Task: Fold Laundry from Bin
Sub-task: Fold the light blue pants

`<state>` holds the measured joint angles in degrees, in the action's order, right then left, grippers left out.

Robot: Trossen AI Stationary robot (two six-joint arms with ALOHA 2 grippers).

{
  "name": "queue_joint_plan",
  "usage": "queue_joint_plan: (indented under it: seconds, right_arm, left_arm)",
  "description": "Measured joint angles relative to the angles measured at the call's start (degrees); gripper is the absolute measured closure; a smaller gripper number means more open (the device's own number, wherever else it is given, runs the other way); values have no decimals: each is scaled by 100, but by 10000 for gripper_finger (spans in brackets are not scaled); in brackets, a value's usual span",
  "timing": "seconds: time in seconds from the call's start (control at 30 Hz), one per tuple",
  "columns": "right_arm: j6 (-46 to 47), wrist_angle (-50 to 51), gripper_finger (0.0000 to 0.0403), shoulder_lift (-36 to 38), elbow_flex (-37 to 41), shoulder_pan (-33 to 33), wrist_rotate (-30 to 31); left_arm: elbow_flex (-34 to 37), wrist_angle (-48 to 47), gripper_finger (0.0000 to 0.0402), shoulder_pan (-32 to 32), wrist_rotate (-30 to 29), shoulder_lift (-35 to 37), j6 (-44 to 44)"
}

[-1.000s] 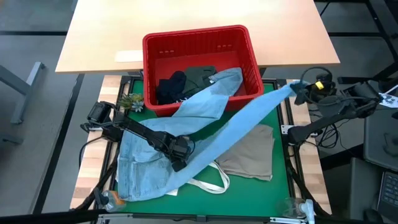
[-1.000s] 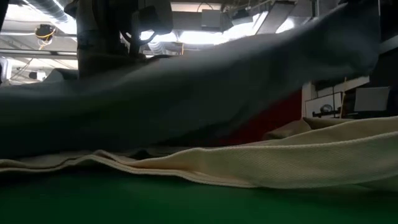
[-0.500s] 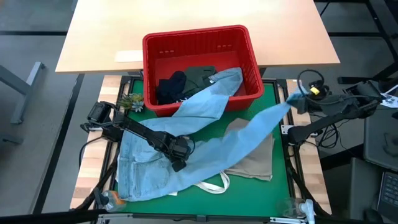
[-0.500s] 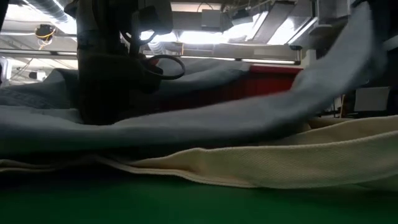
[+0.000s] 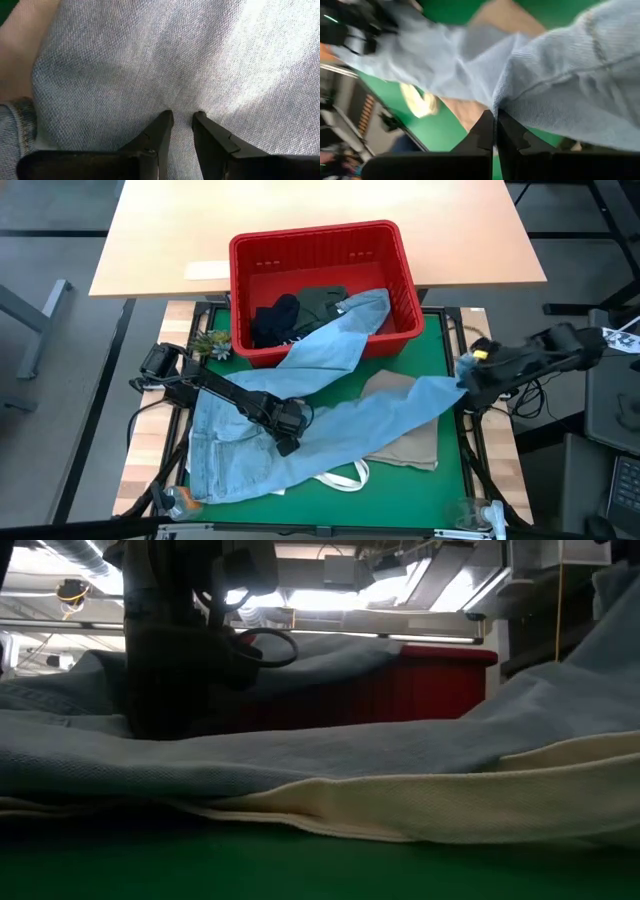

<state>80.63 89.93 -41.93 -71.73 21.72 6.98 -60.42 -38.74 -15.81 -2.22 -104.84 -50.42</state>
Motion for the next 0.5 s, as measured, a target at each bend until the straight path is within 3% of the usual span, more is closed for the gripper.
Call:
queue_joint_plan:
  seconds: [0.23,0.5]
  right_arm:
    - [-64,4,398,-391,512,0,-513]
    - [-582,5,398,-809,575,-1,-445]
  left_arm:
    - [-338,-237,321,90,102,-35,288]
    - [-1326,-270,321,201,57,-22,1069]
